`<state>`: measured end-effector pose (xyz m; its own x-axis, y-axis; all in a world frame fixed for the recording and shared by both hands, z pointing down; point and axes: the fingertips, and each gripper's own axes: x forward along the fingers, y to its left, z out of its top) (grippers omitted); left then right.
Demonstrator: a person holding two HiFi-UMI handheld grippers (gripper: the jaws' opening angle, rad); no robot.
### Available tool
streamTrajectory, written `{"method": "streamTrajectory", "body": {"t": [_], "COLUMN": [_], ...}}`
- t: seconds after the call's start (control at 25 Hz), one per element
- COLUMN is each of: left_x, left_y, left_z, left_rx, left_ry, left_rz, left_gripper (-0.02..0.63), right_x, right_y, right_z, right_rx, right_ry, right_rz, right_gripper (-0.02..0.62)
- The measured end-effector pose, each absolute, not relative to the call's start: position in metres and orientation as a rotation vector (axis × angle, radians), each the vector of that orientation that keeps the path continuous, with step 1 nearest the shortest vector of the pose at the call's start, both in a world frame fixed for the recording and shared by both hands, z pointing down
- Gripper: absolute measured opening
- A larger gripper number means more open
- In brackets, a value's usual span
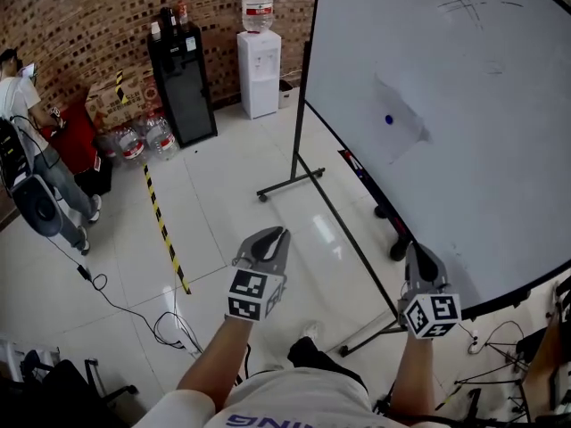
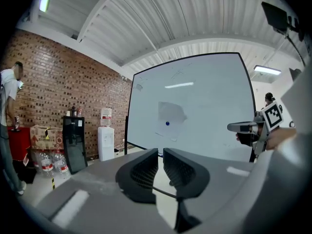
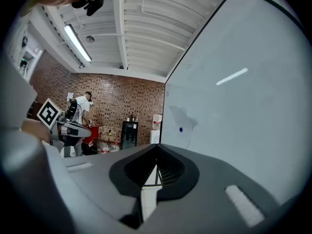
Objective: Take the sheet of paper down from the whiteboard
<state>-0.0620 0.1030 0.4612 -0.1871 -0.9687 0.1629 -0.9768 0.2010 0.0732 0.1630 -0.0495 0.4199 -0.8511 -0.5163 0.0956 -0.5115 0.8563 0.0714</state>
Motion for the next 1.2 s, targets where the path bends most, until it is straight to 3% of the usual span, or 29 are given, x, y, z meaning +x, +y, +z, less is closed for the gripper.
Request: {"method": "streamTrajectory", "body": {"t": [0.76,1.2], "left_x": [-0.117,-0.143], "left_y": [-0.153,-0.297], "left_z": [0.418,0.424], "left_rx": [2.060,2.485], "left_ry": [-2.240,-1.842], "left_rz": [0.171,0.230], "left_gripper": [0.040,0.040], "right_x": [0.078,0.054], "right_y": [-0.255,-0.313], "right_z": [0.392,0.389], "right_rx": [0.815,1.308], "right_ry": [-3.009,-2.822], "right_rz": [-0.057,-0.071], "right_gripper": [0.006,0.006]}}
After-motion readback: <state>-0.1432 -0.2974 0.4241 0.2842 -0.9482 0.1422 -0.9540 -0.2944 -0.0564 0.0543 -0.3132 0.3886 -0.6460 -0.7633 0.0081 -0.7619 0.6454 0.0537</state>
